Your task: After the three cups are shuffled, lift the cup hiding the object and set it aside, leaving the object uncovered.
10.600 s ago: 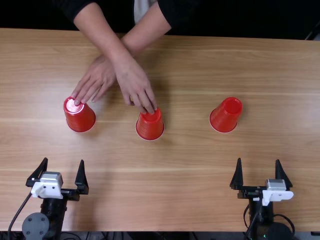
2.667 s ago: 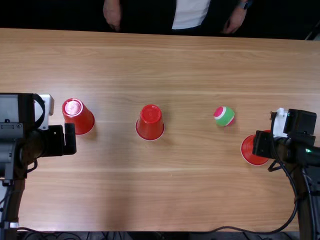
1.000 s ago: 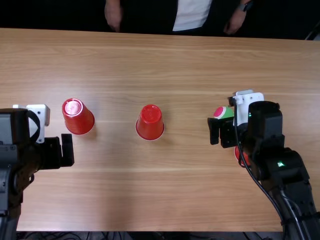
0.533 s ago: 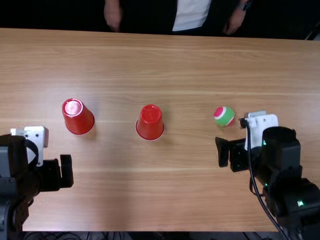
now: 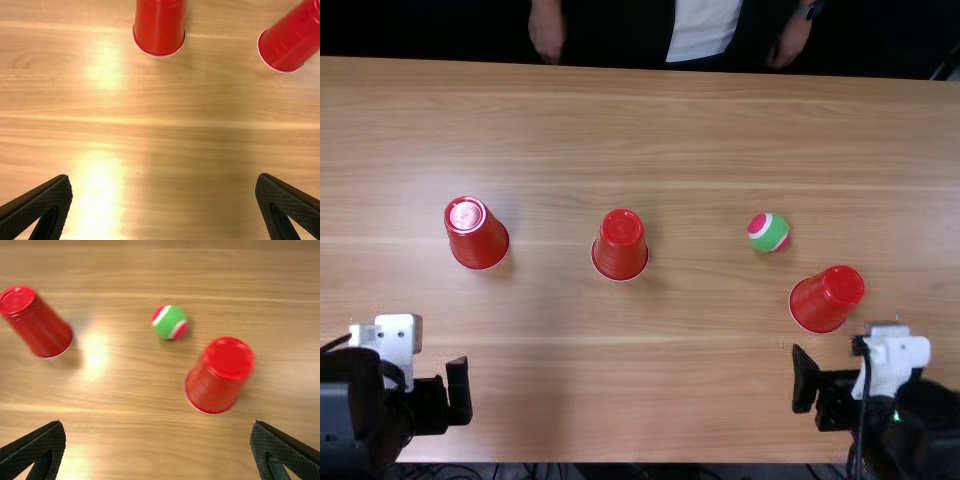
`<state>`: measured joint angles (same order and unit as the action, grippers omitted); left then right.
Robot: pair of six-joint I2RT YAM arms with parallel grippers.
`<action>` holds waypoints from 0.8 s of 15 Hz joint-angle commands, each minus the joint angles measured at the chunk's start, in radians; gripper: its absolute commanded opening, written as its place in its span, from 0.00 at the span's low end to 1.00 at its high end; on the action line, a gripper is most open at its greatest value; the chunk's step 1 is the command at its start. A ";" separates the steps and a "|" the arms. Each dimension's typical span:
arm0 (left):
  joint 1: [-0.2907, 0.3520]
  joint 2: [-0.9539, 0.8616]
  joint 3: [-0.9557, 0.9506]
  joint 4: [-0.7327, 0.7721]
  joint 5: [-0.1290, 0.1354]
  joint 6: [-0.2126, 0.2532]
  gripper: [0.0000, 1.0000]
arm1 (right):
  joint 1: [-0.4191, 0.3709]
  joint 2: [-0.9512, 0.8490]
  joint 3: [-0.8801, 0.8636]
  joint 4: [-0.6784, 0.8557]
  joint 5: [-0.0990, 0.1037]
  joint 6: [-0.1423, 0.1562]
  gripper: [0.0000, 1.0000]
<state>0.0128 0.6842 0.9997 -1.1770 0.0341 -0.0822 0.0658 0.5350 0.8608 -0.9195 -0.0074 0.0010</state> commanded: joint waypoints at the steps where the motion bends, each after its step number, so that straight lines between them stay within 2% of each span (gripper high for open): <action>1: -0.007 -0.066 -0.062 0.030 0.003 0.003 1.00 | -0.035 -0.075 -0.054 0.004 0.007 0.001 1.00; 6: 0.016 -0.367 -0.309 0.251 -0.007 -0.008 1.00 | -0.043 -0.360 -0.238 0.024 0.007 -0.005 1.00; 9: 0.076 -0.565 -0.441 0.292 -0.003 -0.010 1.00 | -0.043 -0.535 -0.356 0.074 0.006 -0.005 1.00; 11: 0.119 -0.684 -0.526 0.367 0.001 -0.008 1.00 | -0.044 -0.535 -0.396 0.105 0.006 0.001 1.00; 12: 0.128 -0.684 -0.562 0.387 -0.001 -0.008 1.00 | -0.044 -0.535 -0.399 0.103 0.006 -0.001 1.00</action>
<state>0.1314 0.0082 0.4618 -0.7967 0.0299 -0.0853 0.0319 0.0071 0.4702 -0.8219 -0.0071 -0.0017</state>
